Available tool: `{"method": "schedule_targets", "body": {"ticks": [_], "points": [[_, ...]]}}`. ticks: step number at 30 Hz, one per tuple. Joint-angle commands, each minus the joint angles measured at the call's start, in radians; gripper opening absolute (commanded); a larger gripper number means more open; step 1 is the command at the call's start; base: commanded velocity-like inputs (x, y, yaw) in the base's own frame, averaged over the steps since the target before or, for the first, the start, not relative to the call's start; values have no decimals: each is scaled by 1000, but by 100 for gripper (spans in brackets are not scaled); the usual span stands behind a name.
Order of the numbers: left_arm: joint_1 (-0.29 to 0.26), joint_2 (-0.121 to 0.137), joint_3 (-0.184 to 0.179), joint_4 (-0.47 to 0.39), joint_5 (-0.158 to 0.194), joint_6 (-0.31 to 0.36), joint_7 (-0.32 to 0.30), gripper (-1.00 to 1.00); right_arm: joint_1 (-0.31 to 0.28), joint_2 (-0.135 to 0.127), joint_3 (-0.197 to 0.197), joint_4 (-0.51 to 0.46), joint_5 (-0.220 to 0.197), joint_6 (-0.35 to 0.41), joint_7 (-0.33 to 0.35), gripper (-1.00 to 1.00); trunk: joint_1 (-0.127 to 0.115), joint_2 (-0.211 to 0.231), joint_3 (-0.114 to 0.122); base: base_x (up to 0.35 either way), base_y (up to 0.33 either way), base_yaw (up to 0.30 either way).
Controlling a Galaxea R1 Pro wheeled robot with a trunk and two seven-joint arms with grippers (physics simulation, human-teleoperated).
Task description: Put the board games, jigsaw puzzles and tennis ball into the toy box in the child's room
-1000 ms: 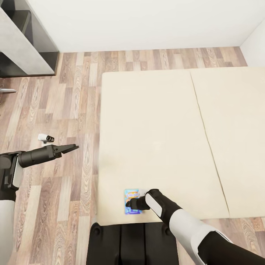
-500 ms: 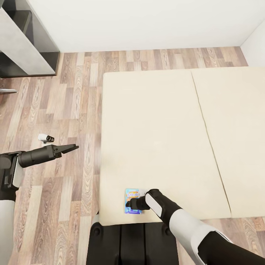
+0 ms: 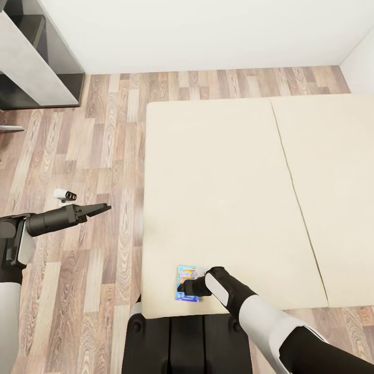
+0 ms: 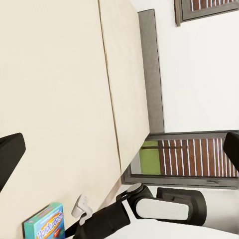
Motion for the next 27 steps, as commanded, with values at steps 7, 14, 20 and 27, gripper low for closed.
{"method": "schedule_targets", "body": {"ticks": [7, 14, 20, 27], "points": [[0, 0, 0, 0, -1, 11, -4, 100, -1, 0, 4, 1, -4, 2, -5, 100, 1, -2, -1, 0, 0, 0], [0, 0, 0, 0, -1, 11, -4, 100, -1, 0, 4, 1, -5, 2, -4, 100, 1, -2, -1, 0, 1, 0], [0, 0, 0, 0, -1, 11, -4, 100, -1, 0, 4, 0, -5, 2, -4, 100, 1, -2, -1, 0, 64, 0], [0, 0, 0, 0, -1, 11, -4, 100, -1, 0, 4, 0, -6, -22, -2, 100, 1, -2, -1, 0, 11, 0]]}}
